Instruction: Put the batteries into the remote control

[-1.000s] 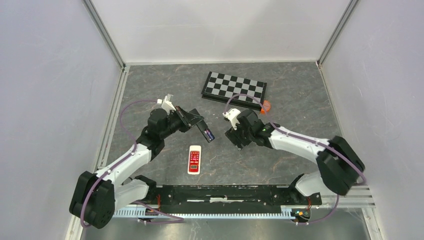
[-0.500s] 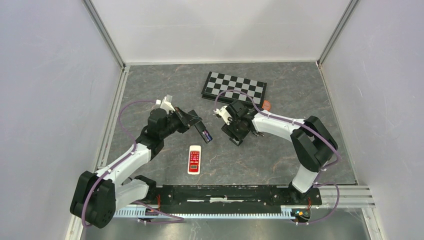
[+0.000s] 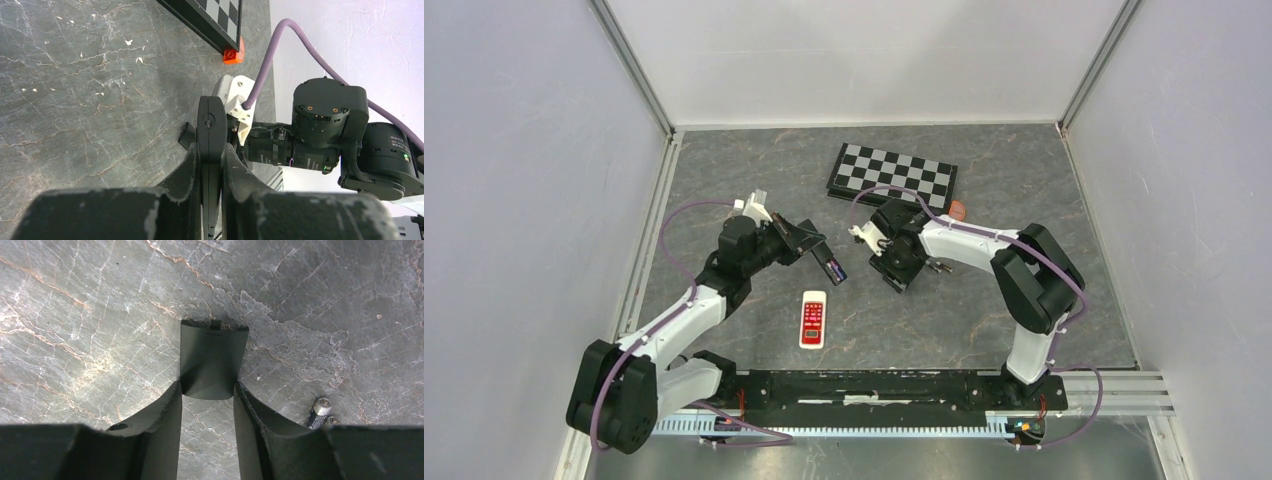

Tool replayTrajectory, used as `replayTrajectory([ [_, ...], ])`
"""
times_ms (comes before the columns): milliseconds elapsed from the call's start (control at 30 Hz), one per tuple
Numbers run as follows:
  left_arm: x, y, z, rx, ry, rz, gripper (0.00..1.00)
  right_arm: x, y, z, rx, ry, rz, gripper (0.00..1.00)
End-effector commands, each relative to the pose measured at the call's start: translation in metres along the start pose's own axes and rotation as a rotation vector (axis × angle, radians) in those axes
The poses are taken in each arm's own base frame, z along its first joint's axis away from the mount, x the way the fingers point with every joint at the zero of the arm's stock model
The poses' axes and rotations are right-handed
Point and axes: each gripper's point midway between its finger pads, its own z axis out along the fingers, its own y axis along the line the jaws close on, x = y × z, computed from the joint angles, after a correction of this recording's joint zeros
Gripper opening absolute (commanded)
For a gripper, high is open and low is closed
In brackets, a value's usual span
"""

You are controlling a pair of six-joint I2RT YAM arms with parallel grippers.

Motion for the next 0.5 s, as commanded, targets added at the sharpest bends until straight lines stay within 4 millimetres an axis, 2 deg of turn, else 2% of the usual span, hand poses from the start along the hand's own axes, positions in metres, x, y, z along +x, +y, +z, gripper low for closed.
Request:
replayTrajectory([
  [0, -0.011, -0.02, 0.0, 0.082, -0.018, 0.065, 0.02, 0.003, 0.005, 0.005, -0.033, 0.045, -0.008, 0.37],
  [100, -0.012, -0.023, 0.0, 0.09, -0.023, 0.073, 0.02, 0.008, 0.004, 0.007, -0.029, 0.063, -0.004, 0.3],
  [233, -0.011, -0.016, 0.002, 0.07, -0.027, 0.07, 0.02, 0.007, 0.0, 0.006, -0.001, 0.049, 0.018, 0.27],
  [467, -0.001, 0.001, 0.02, 0.059, 0.004, 0.041, 0.02, -0.015, 0.006, -0.019, -0.017, -0.081, 0.032, 0.27],
])
